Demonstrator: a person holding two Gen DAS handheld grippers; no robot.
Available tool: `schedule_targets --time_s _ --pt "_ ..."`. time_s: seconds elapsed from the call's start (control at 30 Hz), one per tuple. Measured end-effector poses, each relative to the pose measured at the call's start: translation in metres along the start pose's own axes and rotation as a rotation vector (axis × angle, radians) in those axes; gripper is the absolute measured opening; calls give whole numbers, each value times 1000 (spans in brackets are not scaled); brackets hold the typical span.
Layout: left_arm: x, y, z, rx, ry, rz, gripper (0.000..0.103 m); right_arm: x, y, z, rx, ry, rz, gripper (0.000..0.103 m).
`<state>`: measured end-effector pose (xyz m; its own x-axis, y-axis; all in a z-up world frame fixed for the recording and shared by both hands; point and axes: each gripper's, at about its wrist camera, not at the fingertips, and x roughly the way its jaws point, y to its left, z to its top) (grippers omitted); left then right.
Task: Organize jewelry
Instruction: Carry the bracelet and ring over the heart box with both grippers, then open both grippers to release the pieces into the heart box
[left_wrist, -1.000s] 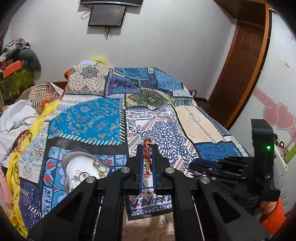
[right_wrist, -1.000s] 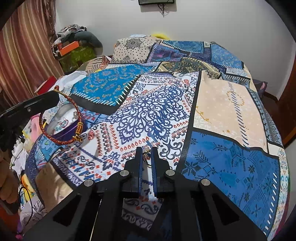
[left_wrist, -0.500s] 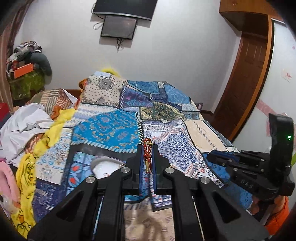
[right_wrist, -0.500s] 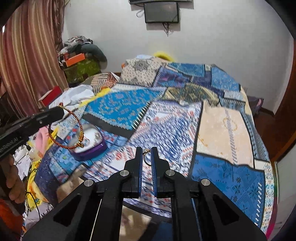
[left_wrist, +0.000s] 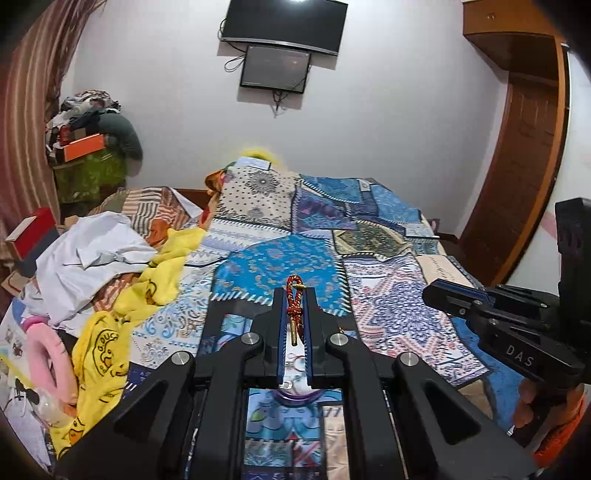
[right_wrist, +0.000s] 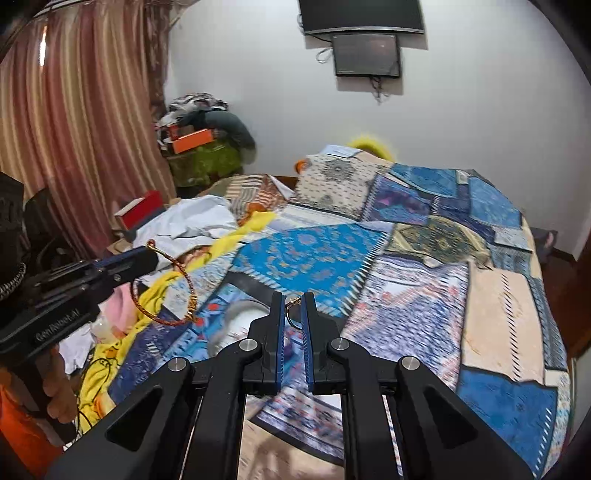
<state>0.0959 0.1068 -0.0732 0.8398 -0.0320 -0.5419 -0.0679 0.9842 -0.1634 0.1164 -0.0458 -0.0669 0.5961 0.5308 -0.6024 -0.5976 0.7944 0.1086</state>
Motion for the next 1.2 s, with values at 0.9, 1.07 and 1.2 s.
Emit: schedule_targets --time_s 0.9,1.07,1.2 --pt "96 23 -52 -52 230 -97 6 95 21 -29 -1 216 110 8" --pt "98 24 -54 -42 245 -97 6 104 20 -32 4 256 113 8" --pt "93 24 -53 -38 240 -92 6 105 22 -32 -5 262 102 8"
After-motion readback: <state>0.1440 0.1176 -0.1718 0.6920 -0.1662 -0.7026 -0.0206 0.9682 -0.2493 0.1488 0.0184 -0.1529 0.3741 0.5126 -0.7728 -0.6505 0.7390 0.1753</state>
